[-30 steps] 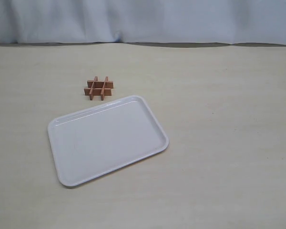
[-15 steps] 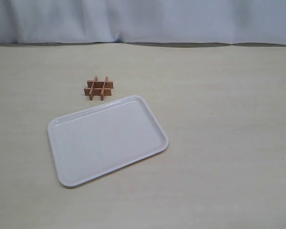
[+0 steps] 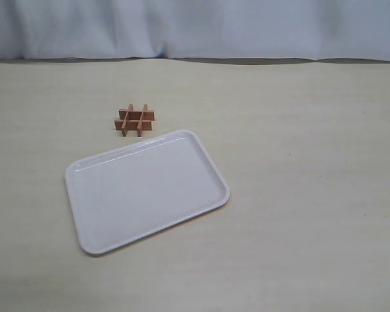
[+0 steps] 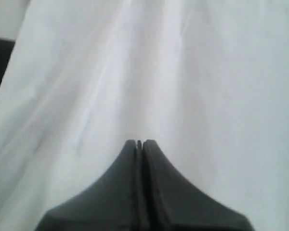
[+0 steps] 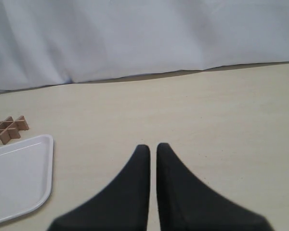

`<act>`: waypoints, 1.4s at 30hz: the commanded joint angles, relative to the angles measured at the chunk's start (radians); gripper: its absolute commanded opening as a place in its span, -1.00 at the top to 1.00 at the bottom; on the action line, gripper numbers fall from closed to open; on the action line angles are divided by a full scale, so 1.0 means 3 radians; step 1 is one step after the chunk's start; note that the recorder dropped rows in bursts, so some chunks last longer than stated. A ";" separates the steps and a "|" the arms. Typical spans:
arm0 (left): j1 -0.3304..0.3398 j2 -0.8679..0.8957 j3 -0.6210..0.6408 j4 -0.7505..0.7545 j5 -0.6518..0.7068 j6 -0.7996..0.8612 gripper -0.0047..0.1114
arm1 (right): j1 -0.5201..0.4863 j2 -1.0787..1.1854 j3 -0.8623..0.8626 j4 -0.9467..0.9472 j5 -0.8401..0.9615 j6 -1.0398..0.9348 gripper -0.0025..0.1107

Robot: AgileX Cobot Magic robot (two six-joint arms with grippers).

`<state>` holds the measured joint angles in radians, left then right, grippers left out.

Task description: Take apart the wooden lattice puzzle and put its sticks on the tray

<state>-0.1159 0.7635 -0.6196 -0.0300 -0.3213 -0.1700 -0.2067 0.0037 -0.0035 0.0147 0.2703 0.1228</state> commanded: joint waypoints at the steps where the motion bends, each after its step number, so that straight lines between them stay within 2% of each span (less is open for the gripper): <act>1: -0.0005 0.0660 -0.0397 0.0100 0.0370 0.0013 0.92 | 0.0003 -0.0012 0.0012 -0.0003 -0.0033 0.0000 0.87; 4: -0.0005 0.0944 -0.0681 0.0100 0.0789 0.0027 0.92 | 0.0003 -0.0012 0.0012 -0.0003 -0.0033 0.0000 0.87; 8: -0.0005 0.1262 -0.1202 0.0160 0.1754 0.0103 0.92 | 0.0003 -0.0012 0.0012 -0.0003 -0.0033 0.0000 0.87; 12: -0.0005 0.1571 -0.1674 0.0054 0.2706 0.0472 0.92 | 0.0003 -0.0012 0.0012 -0.0003 -0.0033 0.0000 0.87; 14: -0.0027 0.1735 -0.1843 -0.0167 0.3120 0.0805 0.92 | 0.0003 -0.0012 0.0012 -0.0003 -0.0033 0.0000 0.87; 17: -0.0212 0.1956 -0.1979 -0.0399 0.3558 0.1301 0.92 | 0.0003 -0.0012 0.0012 -0.0003 -0.0033 0.0000 0.87; 20: -0.0527 0.2169 -0.1981 -0.0343 0.3577 0.1563 0.92 | 0.0003 -0.0012 0.0012 -0.0003 -0.0033 0.0000 0.87; 25: -0.0914 0.2536 -0.1981 -0.0100 0.3585 0.1479 0.92 | 0.0003 -0.0012 0.0012 -0.0003 -0.0033 0.0000 0.87; 38: -0.0925 0.3273 -0.1986 -0.0108 0.3248 0.1190 0.92 | 0.0003 -0.0012 0.0012 -0.0003 -0.0033 0.0000 0.87; 42: -0.0925 0.3491 -0.2104 -0.0108 0.3220 0.1076 0.87 | 0.0003 -0.0012 0.0012 -0.0003 -0.0033 0.0000 0.87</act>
<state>-0.3942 1.7788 -1.2250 -0.0623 0.6668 0.1836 -0.2067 0.0037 -0.0035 0.0147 0.2703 0.1228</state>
